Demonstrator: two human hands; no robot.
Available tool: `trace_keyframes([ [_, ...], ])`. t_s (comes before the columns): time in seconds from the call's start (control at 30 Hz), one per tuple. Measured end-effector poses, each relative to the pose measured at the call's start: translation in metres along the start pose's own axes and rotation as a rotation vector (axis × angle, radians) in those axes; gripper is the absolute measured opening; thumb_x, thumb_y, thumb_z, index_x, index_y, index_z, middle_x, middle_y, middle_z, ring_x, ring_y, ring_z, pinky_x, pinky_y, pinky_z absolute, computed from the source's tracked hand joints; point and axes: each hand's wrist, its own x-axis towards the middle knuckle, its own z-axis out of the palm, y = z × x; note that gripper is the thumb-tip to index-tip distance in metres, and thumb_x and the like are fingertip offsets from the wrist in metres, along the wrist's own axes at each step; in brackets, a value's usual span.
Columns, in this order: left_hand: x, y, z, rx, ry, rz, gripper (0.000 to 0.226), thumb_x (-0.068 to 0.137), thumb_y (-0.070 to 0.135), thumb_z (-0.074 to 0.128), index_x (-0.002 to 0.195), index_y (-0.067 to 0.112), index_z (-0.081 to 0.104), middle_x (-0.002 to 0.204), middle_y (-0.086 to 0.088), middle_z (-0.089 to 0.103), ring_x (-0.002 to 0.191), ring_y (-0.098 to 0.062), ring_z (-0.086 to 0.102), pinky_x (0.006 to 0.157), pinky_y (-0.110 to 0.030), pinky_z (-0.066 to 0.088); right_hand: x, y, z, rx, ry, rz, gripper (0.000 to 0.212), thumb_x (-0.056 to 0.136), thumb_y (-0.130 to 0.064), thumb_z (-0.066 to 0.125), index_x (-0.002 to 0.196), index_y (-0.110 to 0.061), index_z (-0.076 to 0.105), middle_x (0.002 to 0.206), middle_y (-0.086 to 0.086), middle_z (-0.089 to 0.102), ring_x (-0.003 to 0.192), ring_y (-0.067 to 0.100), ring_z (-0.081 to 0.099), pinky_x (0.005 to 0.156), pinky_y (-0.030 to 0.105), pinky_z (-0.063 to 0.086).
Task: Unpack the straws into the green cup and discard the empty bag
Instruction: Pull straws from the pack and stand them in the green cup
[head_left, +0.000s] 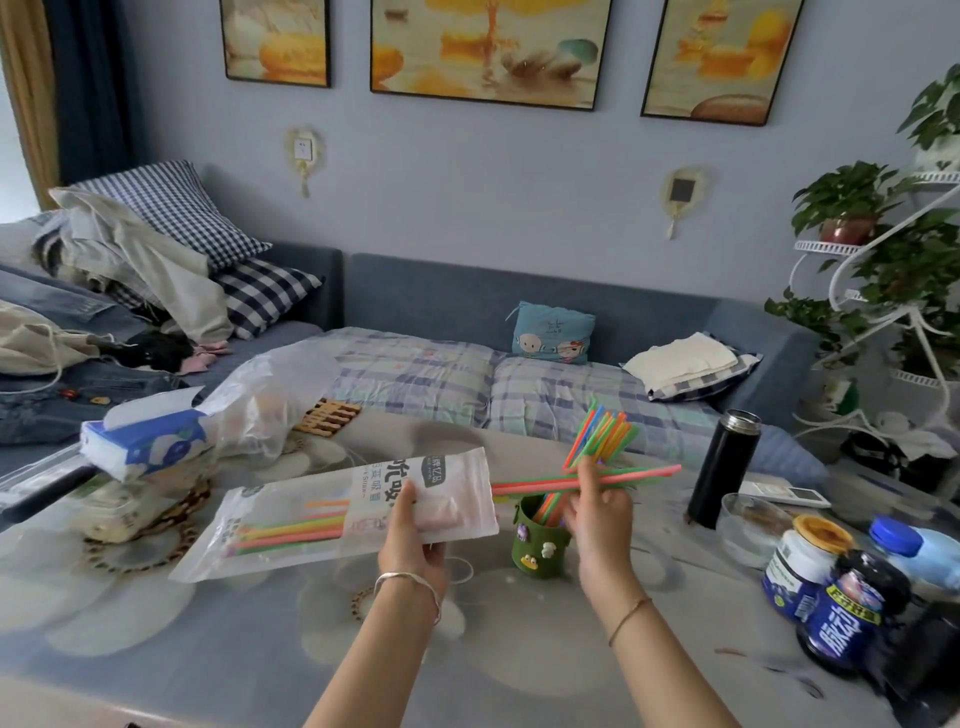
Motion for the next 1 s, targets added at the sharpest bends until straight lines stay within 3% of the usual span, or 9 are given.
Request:
trace_keyframes([
  [0.1, 0.004, -0.002, -0.002, -0.007, 0.013, -0.003, 0.032, 0.085, 0.021, 0.065, 0.115, 0.015, 0.055, 0.098, -0.001, 0.065, 0.081, -0.014, 0.063, 0.067, -0.029, 0.057, 0.006, -0.006, -0.005, 0.039, 0.058, 0.021, 0.032, 0.091, -0.030, 0.056, 0.062, -0.016, 0.056, 0.053, 0.000, 0.041, 0.048, 0.013, 0.038, 0.050, 0.023, 0.032],
  [0.23, 0.000, -0.014, 0.006, 0.091, 0.044, -0.057, 0.010, 0.084, 0.022, 0.066, 0.089, 0.017, 0.059, 0.085, 0.000, 0.064, 0.070, -0.014, 0.059, 0.065, -0.028, 0.046, 0.001, -0.002, 0.004, -0.131, -0.240, -0.010, 0.023, 0.089, -0.021, 0.060, 0.071, -0.009, 0.056, 0.050, 0.004, 0.038, 0.033, 0.006, 0.035, 0.033, 0.014, 0.030],
  [0.3, 0.000, -0.019, 0.008, 0.109, 0.059, -0.073, 0.010, 0.084, 0.023, 0.066, 0.084, 0.020, 0.057, 0.080, 0.000, 0.063, 0.067, -0.013, 0.056, 0.062, -0.027, 0.042, 0.004, 0.002, 0.006, -0.191, -0.293, -0.044, 0.023, 0.090, -0.020, 0.057, 0.071, -0.008, 0.057, 0.048, 0.005, 0.043, 0.030, 0.005, 0.039, 0.032, 0.014, 0.032],
  [0.47, 0.011, -0.022, 0.005, 0.104, 0.103, -0.074, 0.014, 0.083, 0.025, 0.067, 0.081, 0.020, 0.055, 0.067, 0.002, 0.064, 0.050, -0.009, 0.058, 0.057, -0.026, 0.040, 0.035, -0.006, -0.008, -0.113, -0.107, -0.061, 0.036, 0.095, -0.031, 0.046, 0.068, -0.011, 0.057, 0.053, 0.001, 0.046, 0.038, 0.008, 0.039, 0.036, 0.016, 0.030],
  [0.57, 0.021, -0.023, 0.001, 0.093, 0.129, -0.071, 0.014, 0.085, 0.024, 0.066, 0.082, 0.019, 0.053, 0.078, 0.001, 0.061, 0.036, -0.006, 0.059, 0.055, -0.027, 0.044, 0.059, -0.017, -0.019, -0.086, 0.029, -0.116, 0.040, 0.096, -0.036, 0.042, 0.066, -0.013, 0.055, 0.059, 0.001, 0.049, 0.052, 0.013, 0.046, 0.050, 0.025, 0.038],
  [0.67, 0.032, -0.024, -0.003, 0.085, 0.142, -0.059, 0.013, 0.084, 0.023, 0.066, 0.091, 0.018, 0.057, 0.084, 0.002, 0.063, 0.050, -0.007, 0.065, 0.049, -0.022, 0.052, 0.079, -0.025, -0.027, -0.186, 0.101, -0.285, 0.043, 0.098, -0.035, 0.039, 0.064, -0.014, 0.055, 0.063, -0.001, 0.055, 0.053, 0.003, 0.054, 0.054, 0.022, 0.042],
  [0.8, 0.045, -0.028, -0.004, 0.076, 0.149, -0.023, 0.031, 0.083, 0.022, 0.069, 0.110, 0.017, 0.055, 0.089, 0.004, 0.064, 0.076, -0.010, 0.062, 0.072, -0.027, 0.052, 0.097, -0.024, -0.030, -0.440, 0.079, -0.474, 0.046, 0.099, -0.032, 0.037, 0.068, -0.006, 0.058, 0.052, -0.001, 0.050, 0.043, -0.001, 0.052, 0.042, 0.009, 0.037],
  [0.93, 0.058, -0.035, -0.005, 0.103, 0.167, -0.016, 0.030, 0.082, 0.023, 0.069, 0.107, 0.017, 0.056, 0.089, 0.006, 0.063, 0.077, -0.009, 0.061, 0.078, -0.030, 0.051, 0.112, -0.002, -0.026, -0.690, 0.014, -0.503, 0.060, 0.097, -0.040, 0.037, 0.065, 0.006, 0.058, 0.051, 0.014, 0.054, 0.050, 0.027, 0.056, 0.048, 0.035, 0.042],
  [1.0, 0.065, -0.041, -0.007, 0.121, 0.178, -0.026, 0.019, 0.082, 0.025, 0.069, 0.096, 0.019, 0.058, 0.088, 0.006, 0.064, 0.077, -0.009, 0.060, 0.071, -0.026, 0.051, 0.121, 0.015, -0.025, -0.798, -0.022, -0.478, 0.060, 0.096, -0.041, 0.039, 0.054, 0.000, 0.051, 0.046, 0.010, 0.048, 0.044, 0.027, 0.049, 0.045, 0.034, 0.035],
])
